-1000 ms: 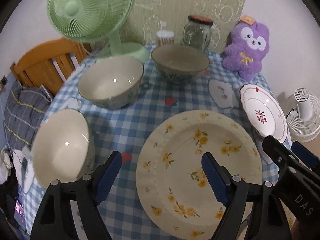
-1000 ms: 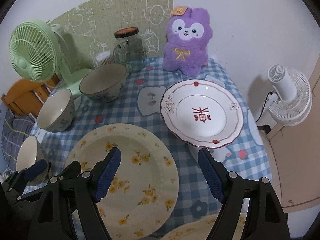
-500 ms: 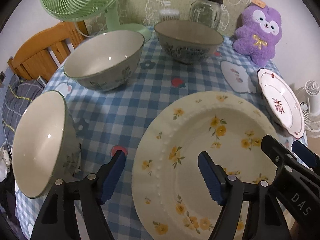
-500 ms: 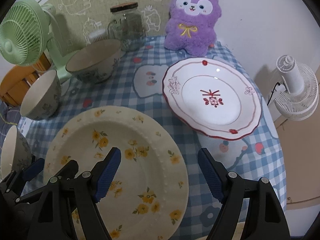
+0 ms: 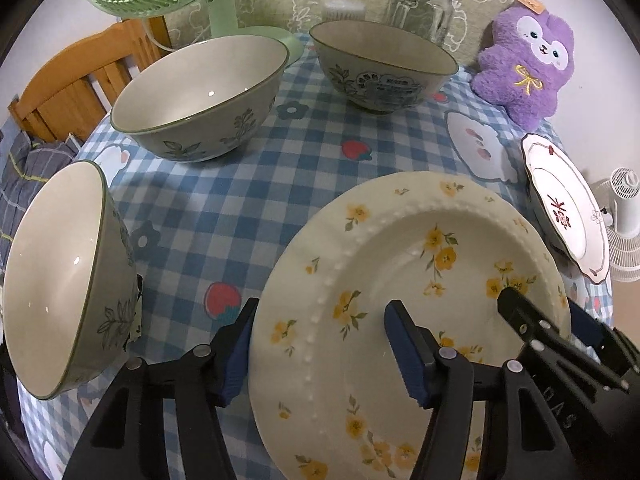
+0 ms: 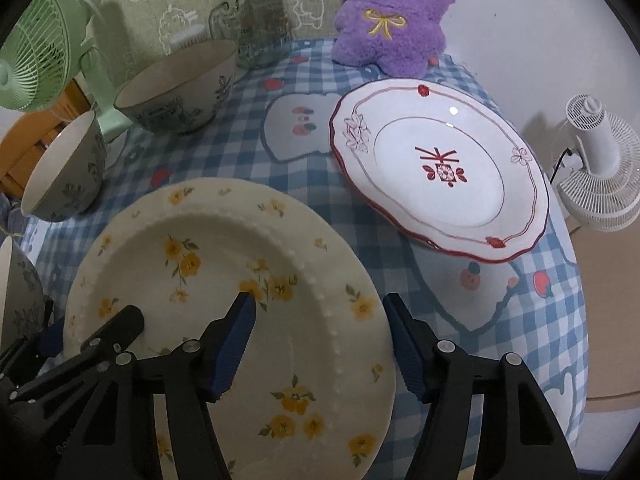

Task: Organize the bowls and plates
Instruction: 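Reach both tools to the beaded-rim plate and close them on its rim, then lift the beaded-rim plate off the cloth with both tools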

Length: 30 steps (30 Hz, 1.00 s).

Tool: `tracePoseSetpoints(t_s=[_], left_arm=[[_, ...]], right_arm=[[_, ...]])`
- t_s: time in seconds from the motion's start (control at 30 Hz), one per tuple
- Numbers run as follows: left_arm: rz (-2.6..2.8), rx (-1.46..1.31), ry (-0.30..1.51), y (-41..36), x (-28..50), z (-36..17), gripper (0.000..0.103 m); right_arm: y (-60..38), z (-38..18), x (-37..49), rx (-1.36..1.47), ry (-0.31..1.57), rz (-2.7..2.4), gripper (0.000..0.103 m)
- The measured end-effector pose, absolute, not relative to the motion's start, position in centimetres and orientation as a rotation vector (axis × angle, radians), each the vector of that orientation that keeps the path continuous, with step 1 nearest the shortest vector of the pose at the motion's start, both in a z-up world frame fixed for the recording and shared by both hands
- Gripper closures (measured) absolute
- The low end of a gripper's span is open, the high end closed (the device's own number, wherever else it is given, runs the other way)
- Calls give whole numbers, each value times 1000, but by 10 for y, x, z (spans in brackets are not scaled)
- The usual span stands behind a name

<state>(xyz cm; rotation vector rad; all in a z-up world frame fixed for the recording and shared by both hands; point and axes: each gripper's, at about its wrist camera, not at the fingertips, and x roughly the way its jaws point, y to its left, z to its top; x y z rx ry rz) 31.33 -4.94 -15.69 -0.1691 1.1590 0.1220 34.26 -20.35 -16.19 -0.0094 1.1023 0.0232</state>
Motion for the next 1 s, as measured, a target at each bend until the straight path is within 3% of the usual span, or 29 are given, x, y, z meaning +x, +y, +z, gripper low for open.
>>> tracePoseSetpoints(t_s=[1.0], left_arm=[[140,-56,1170,-53,303,-150,39]], right_arm=[[-194,-154,339,-109,1112,42,45]])
